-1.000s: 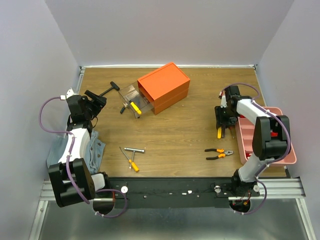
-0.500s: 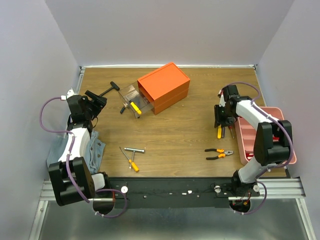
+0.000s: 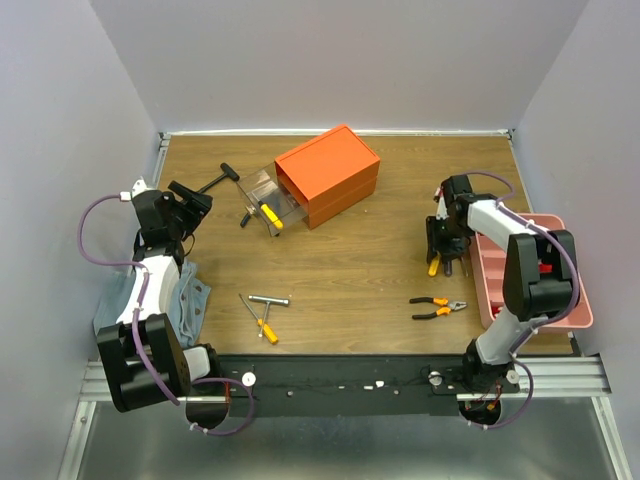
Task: Sort the tools into containers
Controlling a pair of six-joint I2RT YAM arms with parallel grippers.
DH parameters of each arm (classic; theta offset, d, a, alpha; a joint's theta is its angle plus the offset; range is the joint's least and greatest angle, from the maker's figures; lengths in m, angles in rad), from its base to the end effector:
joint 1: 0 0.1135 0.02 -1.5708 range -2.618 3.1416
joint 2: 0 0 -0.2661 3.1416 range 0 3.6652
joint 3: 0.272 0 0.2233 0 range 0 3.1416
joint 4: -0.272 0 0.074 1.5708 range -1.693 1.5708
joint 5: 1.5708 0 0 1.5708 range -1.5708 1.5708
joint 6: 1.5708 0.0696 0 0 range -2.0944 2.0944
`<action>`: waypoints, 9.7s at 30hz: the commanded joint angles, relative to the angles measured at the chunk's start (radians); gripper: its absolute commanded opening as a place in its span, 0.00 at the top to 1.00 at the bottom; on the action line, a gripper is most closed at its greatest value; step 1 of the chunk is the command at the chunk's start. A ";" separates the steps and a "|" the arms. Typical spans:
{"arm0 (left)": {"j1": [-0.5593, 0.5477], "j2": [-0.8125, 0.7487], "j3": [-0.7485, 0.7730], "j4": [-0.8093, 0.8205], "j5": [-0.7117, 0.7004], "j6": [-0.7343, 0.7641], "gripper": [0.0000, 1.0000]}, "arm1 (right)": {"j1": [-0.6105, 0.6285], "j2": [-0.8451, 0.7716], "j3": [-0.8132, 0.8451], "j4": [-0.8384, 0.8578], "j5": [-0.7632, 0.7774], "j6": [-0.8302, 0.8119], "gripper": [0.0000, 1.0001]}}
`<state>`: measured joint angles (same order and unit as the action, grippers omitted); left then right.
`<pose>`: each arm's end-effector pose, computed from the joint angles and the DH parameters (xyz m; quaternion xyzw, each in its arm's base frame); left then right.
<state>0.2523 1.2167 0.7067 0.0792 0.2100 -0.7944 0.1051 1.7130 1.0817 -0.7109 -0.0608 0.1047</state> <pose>0.2688 0.0543 0.2511 -0.3695 0.7535 -0.2287 0.4934 0.2972 0.0356 0.1587 -0.0037 0.9930 0.0420 0.1102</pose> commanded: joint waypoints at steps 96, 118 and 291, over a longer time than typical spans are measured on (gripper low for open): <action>0.022 0.153 0.201 -0.154 -0.040 0.331 0.18 | 0.007 -0.024 0.026 -0.045 0.085 -0.108 0.45; 0.024 0.168 0.260 -0.182 -0.061 0.353 0.17 | 0.004 0.085 0.240 -0.096 -0.091 -0.083 0.99; -0.013 -0.155 -0.069 -0.164 0.046 0.113 0.20 | 0.643 0.036 0.537 0.070 -0.677 -0.598 0.43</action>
<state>0.2398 1.1049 0.6689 -0.1120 0.2741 -0.6472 0.6640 1.8843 1.8965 -0.5758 -0.5758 -0.0864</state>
